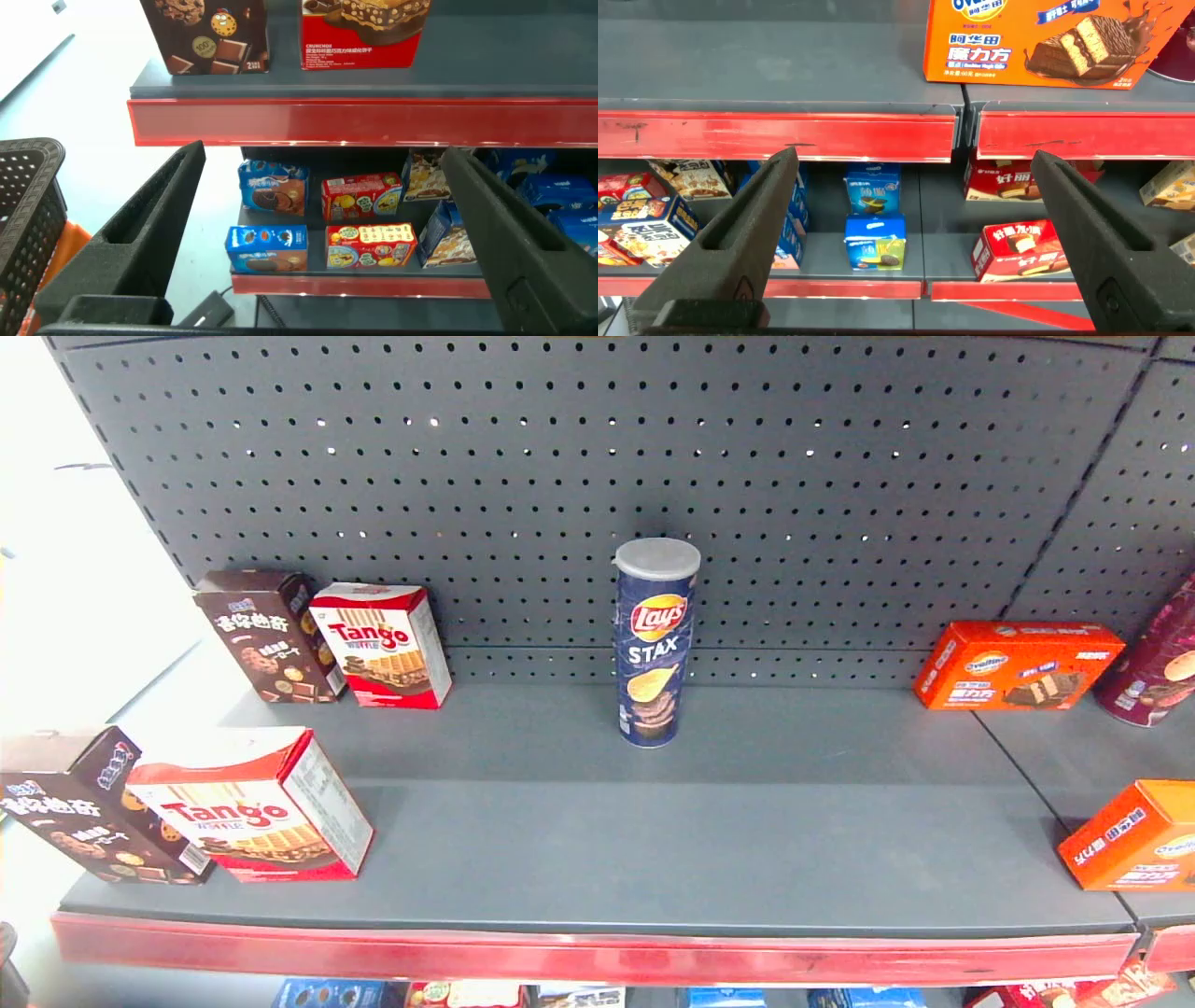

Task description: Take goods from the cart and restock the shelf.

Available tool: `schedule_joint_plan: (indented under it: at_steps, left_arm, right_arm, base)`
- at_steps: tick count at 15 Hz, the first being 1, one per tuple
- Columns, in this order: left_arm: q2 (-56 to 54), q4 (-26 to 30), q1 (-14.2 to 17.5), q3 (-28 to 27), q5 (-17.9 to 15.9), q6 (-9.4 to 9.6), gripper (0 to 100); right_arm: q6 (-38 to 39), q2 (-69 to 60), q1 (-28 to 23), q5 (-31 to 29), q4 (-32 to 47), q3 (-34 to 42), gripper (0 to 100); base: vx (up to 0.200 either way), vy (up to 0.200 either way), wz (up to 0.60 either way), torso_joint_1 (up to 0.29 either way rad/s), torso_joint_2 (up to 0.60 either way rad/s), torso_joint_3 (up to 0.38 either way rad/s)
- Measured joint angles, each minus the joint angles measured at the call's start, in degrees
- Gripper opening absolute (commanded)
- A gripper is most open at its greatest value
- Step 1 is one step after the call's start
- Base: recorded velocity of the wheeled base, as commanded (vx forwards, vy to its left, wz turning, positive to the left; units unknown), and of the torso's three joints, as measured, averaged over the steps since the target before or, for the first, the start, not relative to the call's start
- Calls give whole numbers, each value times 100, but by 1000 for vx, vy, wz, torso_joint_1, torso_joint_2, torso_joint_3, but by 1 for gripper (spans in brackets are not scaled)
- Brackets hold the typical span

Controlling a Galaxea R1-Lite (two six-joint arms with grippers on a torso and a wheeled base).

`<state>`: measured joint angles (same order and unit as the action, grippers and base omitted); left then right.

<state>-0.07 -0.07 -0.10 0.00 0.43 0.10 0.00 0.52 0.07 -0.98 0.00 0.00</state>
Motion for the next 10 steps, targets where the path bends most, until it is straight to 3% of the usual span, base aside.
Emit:
schedule_joint_plan:
  at_steps: [10]
  left_arm:
    - [0, 2, 0, 0, 0, 0, 100]
  right_arm:
    - [-7, 0, 0, 27, 7, -5, 100]
  base:
    - [0, 0, 0, 0, 0, 0]
